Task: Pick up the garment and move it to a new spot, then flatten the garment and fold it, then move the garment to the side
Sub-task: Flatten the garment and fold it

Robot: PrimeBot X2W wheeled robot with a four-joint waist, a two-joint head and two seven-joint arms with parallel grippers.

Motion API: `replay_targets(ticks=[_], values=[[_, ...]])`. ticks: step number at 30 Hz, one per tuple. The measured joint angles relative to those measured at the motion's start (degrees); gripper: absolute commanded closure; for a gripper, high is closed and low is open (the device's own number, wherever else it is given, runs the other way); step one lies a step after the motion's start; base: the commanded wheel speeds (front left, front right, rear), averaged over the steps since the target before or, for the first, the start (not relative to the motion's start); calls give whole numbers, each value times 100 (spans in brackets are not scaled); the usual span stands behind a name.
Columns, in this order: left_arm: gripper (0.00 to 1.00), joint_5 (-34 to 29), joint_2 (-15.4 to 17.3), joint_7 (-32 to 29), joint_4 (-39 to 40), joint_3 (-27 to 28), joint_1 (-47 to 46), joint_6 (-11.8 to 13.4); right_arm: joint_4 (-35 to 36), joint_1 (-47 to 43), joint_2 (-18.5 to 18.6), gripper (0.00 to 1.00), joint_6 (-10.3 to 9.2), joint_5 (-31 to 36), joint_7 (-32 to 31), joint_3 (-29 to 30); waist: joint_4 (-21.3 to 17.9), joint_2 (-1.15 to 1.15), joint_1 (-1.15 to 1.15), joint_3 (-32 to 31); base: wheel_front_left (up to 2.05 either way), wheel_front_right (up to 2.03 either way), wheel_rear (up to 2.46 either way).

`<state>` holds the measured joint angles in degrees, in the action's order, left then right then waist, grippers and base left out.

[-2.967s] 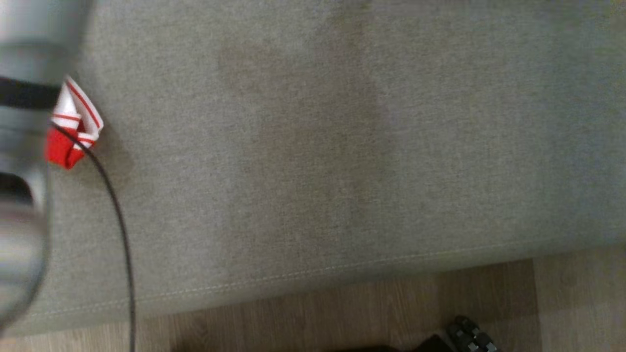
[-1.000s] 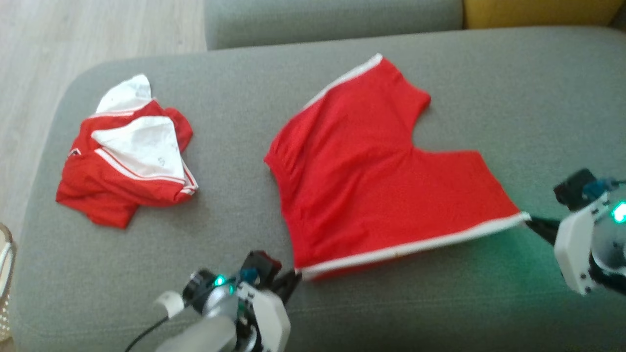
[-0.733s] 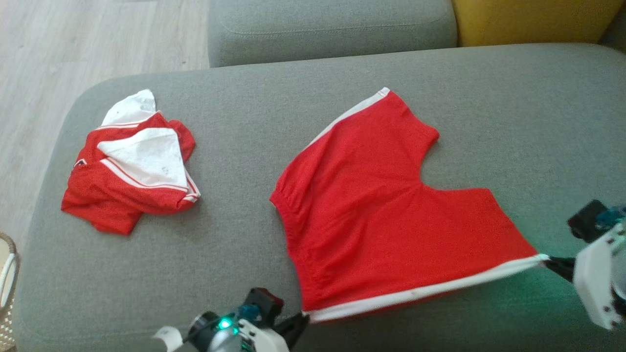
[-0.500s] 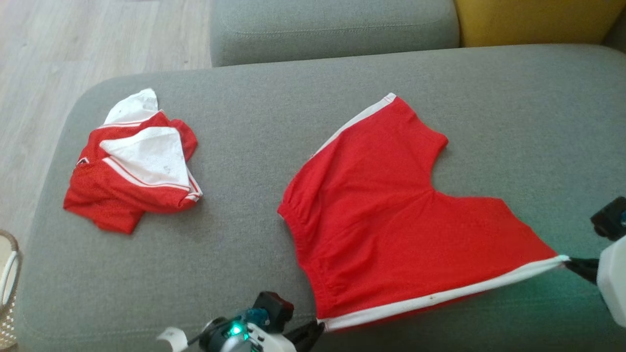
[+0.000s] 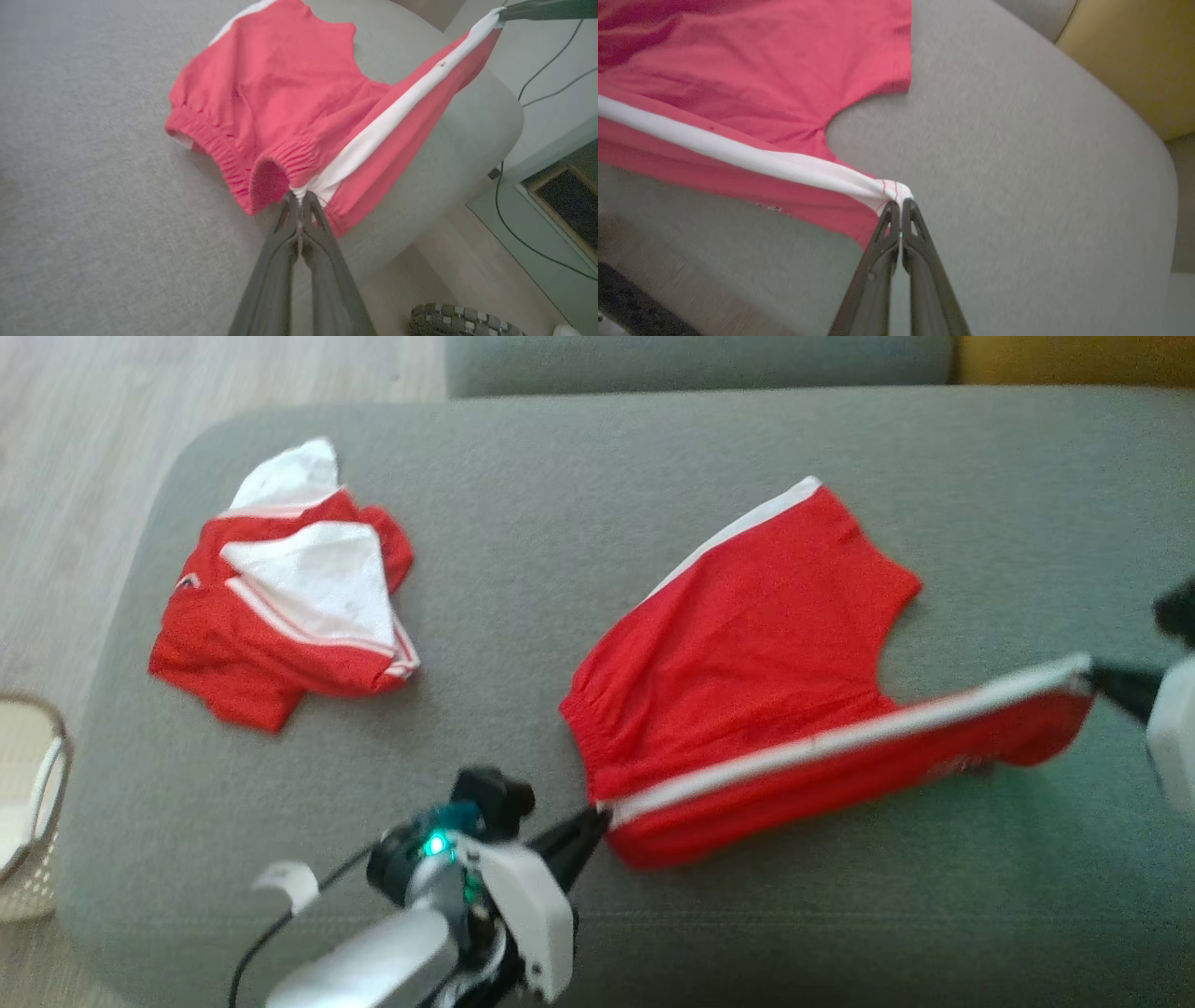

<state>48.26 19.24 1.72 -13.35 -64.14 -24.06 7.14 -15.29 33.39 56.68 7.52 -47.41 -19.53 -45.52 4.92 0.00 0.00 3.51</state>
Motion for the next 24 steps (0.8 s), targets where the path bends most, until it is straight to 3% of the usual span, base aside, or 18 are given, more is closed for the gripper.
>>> replay_targets(ticks=[11,24], values=[[100,121,-409,86,-281,231,-642,-55,-389,1100,-294,100,0,337,1,66,463,0,0,565,0,0,0],[100,-127,-1244,472,-1266,349,-1589,-165,-1026,2649,-415,100,0,458,398,-784,1020,0,0,1491,0,0,0]])
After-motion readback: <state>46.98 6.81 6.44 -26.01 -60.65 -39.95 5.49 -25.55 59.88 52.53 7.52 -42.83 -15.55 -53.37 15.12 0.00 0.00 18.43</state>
